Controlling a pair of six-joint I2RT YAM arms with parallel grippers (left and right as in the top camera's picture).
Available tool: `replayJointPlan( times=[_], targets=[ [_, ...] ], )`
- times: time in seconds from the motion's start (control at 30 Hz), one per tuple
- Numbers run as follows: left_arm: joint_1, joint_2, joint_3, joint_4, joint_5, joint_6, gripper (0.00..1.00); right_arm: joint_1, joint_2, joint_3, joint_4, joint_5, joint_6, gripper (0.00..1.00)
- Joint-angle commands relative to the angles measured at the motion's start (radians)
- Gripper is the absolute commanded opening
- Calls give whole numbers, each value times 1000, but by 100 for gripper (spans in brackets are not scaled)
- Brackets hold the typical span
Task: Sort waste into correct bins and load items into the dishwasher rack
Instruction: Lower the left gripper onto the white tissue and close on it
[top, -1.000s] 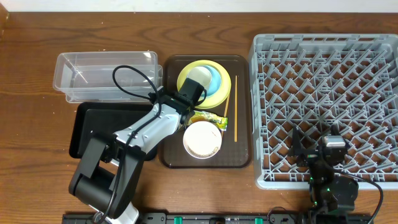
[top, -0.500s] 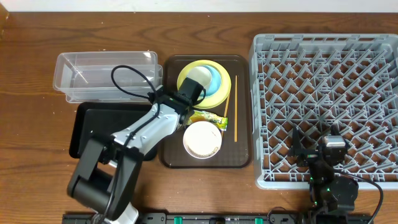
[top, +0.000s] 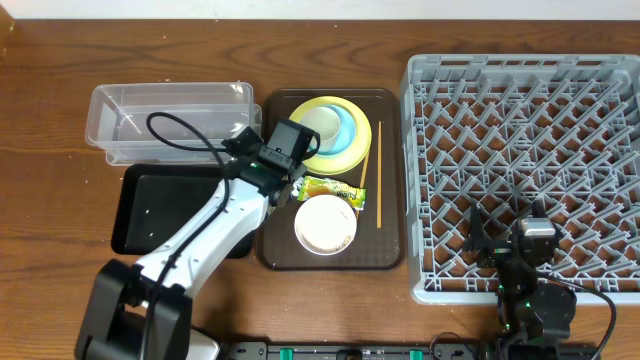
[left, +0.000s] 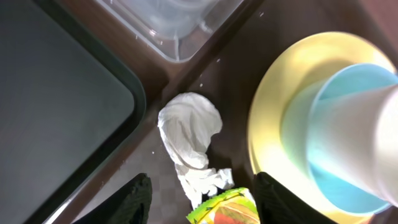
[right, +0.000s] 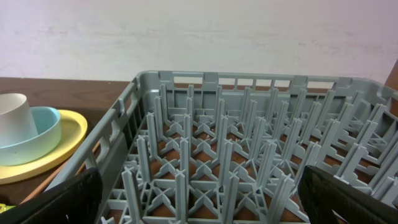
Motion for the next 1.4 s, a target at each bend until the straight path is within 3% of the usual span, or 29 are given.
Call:
replayJointPlan(
  times=[0.0,0.27,0.47,0.6,0.9,1.0,1.17,1.37],
  targets=[
    [4,54,0,8,27,-3,57,-10,-6,-2,-3,-7,10,99],
    [4,173,0,59,42,-3,57,-10,-6,-2,-3,-7,10,99],
    [4,191,0,59,42,-3,57,-10,-6,-2,-3,-7,10,99],
    [4,192,0,60,42,-3,49,-10,-6,-2,-3,-7,10,99],
    [3,225,0,60,42,-3,49,-10,-6,-2,-3,-7,10,99],
    [3,225,0,62,48,-3,40,-10,-6,-2,-3,-7,10,99],
    [2,225,0,63,72,-3,34,-10,-6,-2,-3,-7,10,99],
    [2,224,1,75,72,-2,12,-10,-6,-2,-3,-7,10,99]
  ],
)
